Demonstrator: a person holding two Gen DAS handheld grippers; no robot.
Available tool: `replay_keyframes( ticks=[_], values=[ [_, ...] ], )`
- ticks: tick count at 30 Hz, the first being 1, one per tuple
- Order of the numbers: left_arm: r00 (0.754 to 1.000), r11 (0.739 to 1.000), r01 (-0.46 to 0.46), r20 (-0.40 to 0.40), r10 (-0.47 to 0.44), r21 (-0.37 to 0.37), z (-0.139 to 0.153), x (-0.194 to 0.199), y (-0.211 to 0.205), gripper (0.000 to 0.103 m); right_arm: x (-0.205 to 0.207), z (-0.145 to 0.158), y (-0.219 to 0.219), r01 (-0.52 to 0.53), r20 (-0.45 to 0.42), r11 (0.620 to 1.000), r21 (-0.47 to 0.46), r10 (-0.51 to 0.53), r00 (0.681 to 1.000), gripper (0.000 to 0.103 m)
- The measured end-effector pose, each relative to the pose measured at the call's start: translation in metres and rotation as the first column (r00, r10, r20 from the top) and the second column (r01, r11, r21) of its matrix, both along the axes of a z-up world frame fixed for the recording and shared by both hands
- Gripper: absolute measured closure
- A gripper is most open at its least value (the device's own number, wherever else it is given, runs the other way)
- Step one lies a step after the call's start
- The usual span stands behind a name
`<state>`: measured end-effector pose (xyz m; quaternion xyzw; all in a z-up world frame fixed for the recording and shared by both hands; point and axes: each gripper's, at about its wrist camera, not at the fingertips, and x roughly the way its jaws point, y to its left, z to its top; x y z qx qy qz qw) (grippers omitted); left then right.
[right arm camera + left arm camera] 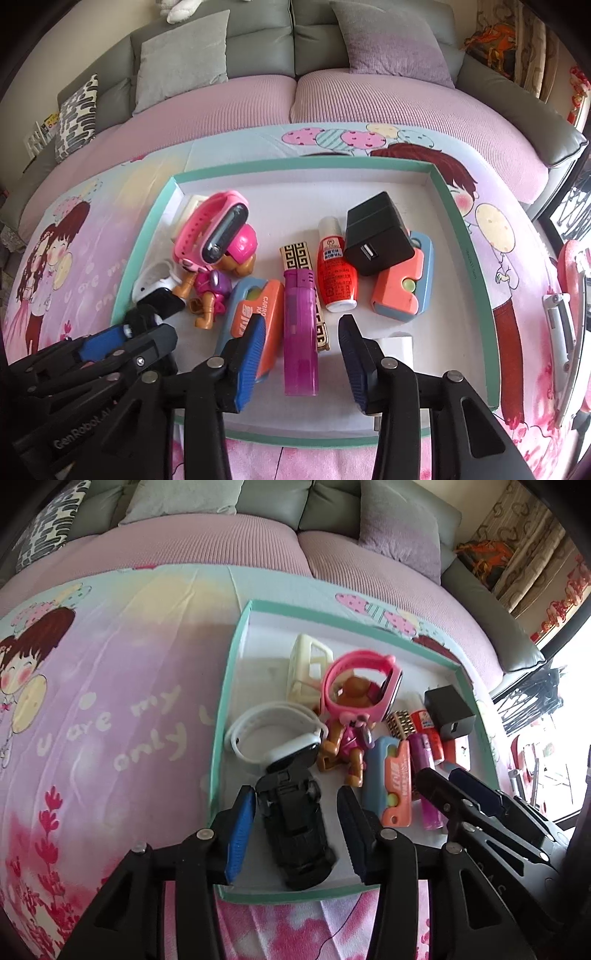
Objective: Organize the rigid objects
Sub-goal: 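Carry the toy car and lighter into the tray and lower them, then open both tools and release the car and lighter in the tray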
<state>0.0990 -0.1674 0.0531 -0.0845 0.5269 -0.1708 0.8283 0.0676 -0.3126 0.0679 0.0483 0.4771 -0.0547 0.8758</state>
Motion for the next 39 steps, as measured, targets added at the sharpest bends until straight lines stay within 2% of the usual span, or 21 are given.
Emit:
replay_keyframes(
  ticks=[5,9,17,19,20,24,29,31,33,35,37,39],
  values=[
    [0.998,1.0,-0.019,0.059,0.018,0.009,0.018,-0.006,0.007,0.054,-0.004,0.008,0.002,-0.002,0.031,1.0,-0.001,0.002,1.0,0.058],
    [0.992,0.996,-0.063,0.11,0.057,0.055,0.026,-0.008,0.015,0.041,-0.006,0.013,0.002,-0.005,0.05,1.0,0.011,0.004,0.999,0.058],
    [0.989,0.979,-0.128,0.09,0.115,0.161,0.014,0.0,0.028,0.038,-0.002,0.006,0.006,-0.015,0.022,1.0,-0.005,0.015,1.0,0.058],
    [0.987,0.973,-0.143,0.098,0.126,0.181,0.013,0.001,0.031,0.037,-0.001,0.004,0.004,-0.006,0.018,1.0,-0.006,0.007,1.0,0.046],
    [0.986,0.971,-0.147,0.101,0.13,0.19,0.012,0.001,0.033,0.035,-0.001,0.003,0.004,-0.004,0.013,1.0,-0.008,0.004,1.0,0.043],
    [0.983,0.961,-0.17,0.107,0.15,0.216,0.007,0.004,0.036,0.022,0.001,0.0,0.004,-0.001,0.003,1.0,-0.011,0.001,1.0,0.041],
    [0.975,0.949,-0.215,0.098,0.197,0.231,0.001,0.007,0.045,0.021,0.002,-0.002,0.004,-0.007,0.001,1.0,0.002,0.007,1.0,0.032],
    [0.974,0.943,-0.225,0.091,0.208,0.246,-0.002,0.008,0.047,0.019,0.002,-0.003,0.005,-0.011,-0.001,1.0,0.001,0.011,1.0,0.025],
    [0.972,0.938,-0.231,0.091,0.215,0.259,-0.004,0.009,0.049,0.011,0.002,-0.003,0.006,-0.011,-0.002,1.0,-0.005,0.011,1.0,0.024],
    [0.971,0.935,-0.238,0.099,0.22,0.264,-0.004,0.009,0.05,0.011,0.002,-0.003,0.007,-0.009,-0.001,1.0,-0.006,0.009,1.0,0.023],
    [0.969,0.932,-0.245,0.107,0.224,0.266,-0.004,0.009,0.051,0.011,0.001,-0.003,0.006,-0.004,-0.001,1.0,-0.003,0.004,1.0,0.012],
    [0.967,0.931,-0.25,0.114,0.226,0.268,-0.004,0.009,0.052,0.01,0.001,-0.003,0.006,0.003,0.003,1.0,-0.003,-0.003,1.0,0.005]
  ],
)
